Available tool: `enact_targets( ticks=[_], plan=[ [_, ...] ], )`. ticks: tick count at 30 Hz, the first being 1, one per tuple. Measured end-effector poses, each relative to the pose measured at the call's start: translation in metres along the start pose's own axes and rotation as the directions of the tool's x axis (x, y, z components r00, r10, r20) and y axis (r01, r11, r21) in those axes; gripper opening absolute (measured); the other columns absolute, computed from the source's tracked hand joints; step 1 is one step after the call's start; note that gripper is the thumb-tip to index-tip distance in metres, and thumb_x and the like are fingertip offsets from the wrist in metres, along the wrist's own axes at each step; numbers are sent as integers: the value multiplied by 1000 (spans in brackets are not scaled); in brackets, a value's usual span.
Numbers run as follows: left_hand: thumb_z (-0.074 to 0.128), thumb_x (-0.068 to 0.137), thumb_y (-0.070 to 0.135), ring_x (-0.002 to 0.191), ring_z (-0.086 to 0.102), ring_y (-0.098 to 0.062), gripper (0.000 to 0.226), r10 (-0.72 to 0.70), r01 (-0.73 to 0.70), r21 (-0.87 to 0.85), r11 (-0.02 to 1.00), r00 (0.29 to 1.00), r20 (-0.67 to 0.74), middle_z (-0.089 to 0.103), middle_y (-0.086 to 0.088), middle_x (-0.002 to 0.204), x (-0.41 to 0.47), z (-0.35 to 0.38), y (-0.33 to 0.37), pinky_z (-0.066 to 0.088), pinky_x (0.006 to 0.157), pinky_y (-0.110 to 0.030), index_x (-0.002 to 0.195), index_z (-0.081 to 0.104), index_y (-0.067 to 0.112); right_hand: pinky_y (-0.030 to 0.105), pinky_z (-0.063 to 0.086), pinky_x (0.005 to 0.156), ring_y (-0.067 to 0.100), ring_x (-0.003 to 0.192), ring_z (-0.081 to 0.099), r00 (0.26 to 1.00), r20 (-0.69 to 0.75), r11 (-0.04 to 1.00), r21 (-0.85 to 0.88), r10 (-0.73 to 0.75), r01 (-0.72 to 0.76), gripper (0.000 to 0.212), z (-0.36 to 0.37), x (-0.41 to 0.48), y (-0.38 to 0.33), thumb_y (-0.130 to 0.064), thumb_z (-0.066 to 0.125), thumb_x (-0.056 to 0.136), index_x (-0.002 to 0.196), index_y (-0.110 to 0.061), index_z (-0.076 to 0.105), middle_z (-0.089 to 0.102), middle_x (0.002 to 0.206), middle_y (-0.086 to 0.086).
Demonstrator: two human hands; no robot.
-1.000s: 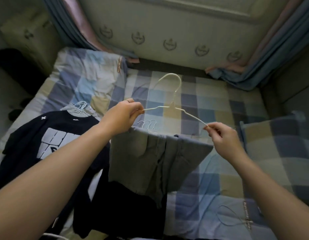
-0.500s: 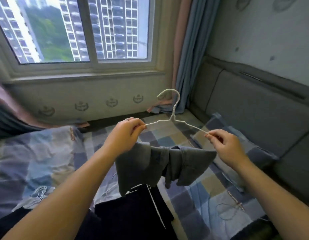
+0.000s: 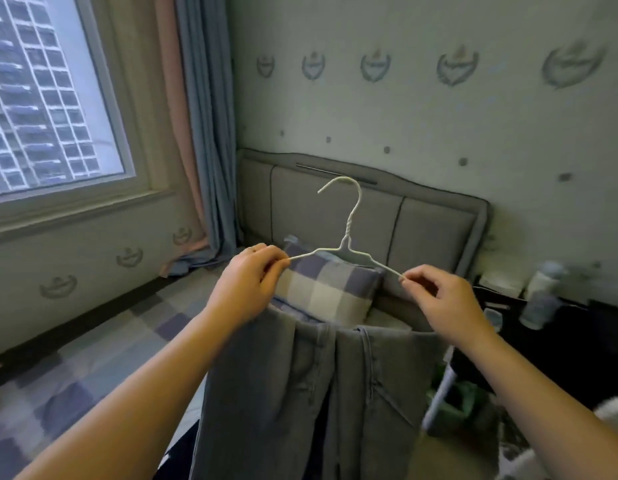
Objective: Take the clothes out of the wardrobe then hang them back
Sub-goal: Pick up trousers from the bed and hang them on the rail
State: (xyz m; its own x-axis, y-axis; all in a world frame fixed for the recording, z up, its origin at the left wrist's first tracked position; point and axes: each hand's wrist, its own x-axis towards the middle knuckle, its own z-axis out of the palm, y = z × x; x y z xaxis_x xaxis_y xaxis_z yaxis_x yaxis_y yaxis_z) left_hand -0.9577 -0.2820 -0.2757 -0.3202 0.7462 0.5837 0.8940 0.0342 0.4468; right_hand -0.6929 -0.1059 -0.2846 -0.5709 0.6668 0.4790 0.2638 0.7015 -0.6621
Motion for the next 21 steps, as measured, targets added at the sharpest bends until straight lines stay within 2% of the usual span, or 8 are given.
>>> enact_targets(
  ticks=[3,6,10,13,16,21],
  plan=[
    [60,97,22,82,56,-9,8,122,-118,-75,990,991,59,61,8,85,11,45,61,47,75,-29,93,67,22,14,46,68,5,78,61,998,-15,998,-5,66,-66,11,-69,-41,14,-18,65,92,91,-28,70,67,80,-11],
    [61,96,27,79,54,-2,9,209,-186,-174,967,970,127,55,20,82,18,93,130,41,73,-20,92,61,34,21,50,73,8,81,64,988,-16,988,-5,153,-153,11,-146,-85,24,-18,64,92,97,-26,71,69,81,-9],
    [59,94,30,80,55,-2,7,324,-248,-329,911,924,202,56,18,82,17,159,237,42,72,-18,89,64,26,20,47,67,5,71,63,964,-33,964,15,265,-264,17,-239,-145,40,-16,62,94,105,-28,67,70,83,-7],
    [63,95,23,78,56,-3,8,408,-278,-424,862,877,254,58,14,82,10,205,315,42,69,-13,88,63,27,27,46,60,10,59,54,948,-82,951,66,308,-303,22,-299,-187,50,-9,59,95,109,-24,66,71,83,3],
    [64,94,24,76,58,-5,7,510,-316,-520,794,812,285,60,12,80,5,245,389,45,68,-16,88,67,25,29,44,56,19,59,49,923,-136,930,134,360,-343,26,-353,-226,57,0,56,95,112,-18,64,71,83,9],
    [65,94,22,76,58,-5,11,659,-360,-667,652,704,265,60,13,79,7,299,502,43,67,-14,85,65,29,31,47,60,22,62,55,862,-221,876,279,456,-392,31,-442,-284,60,6,54,93,118,-11,62,70,87,13]
  ],
)
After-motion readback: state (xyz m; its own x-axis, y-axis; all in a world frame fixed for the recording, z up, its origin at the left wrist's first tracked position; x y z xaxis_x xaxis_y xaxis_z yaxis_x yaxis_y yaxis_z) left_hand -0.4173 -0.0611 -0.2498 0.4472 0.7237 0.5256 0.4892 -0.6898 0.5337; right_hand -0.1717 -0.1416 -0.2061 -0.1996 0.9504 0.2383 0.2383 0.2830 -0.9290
